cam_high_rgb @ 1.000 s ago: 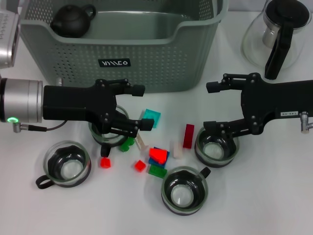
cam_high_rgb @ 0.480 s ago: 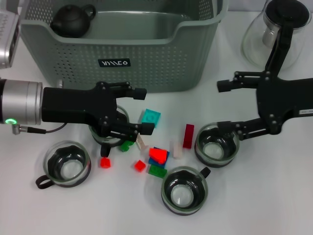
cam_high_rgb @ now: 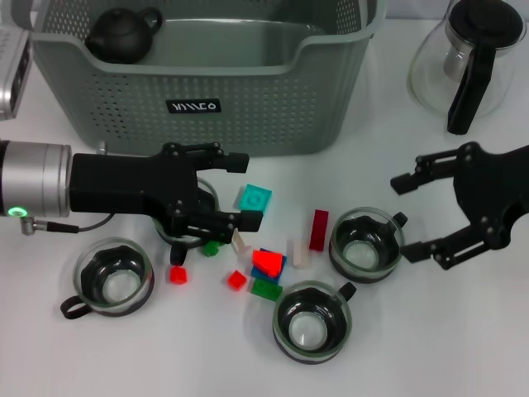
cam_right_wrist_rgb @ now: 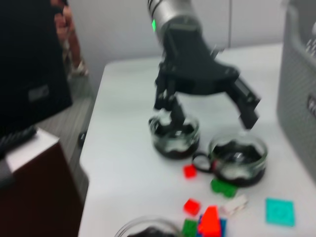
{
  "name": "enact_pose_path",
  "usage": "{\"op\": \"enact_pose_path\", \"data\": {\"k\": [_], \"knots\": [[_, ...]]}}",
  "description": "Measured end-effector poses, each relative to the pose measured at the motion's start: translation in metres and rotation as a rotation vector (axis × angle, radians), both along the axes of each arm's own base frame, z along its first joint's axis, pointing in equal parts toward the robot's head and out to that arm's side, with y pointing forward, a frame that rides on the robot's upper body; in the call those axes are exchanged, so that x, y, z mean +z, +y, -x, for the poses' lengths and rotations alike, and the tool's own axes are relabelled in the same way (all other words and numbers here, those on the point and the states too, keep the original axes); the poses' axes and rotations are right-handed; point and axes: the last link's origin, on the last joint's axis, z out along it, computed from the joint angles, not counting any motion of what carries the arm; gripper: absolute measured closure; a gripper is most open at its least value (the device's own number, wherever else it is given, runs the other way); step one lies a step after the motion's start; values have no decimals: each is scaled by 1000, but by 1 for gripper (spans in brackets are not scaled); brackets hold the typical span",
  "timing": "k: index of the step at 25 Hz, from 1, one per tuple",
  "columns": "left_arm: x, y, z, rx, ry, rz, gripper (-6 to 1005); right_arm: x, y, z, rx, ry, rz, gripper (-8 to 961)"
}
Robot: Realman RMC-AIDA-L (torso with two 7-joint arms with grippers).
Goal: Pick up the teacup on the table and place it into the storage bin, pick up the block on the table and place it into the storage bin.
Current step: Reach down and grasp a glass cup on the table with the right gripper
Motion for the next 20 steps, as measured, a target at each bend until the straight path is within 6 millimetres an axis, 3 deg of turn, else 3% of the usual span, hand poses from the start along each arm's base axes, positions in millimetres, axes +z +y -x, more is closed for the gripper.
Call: {"op": "enact_pose_path", "data": {"k": [8,20], "knots": [[-4,-3,2,22,-17,11,63,-9,-3,18,45,-129,65,66],[-7,-7,6,50,-24,14,63,-26,-1,21,89,-291,97,84]]}}
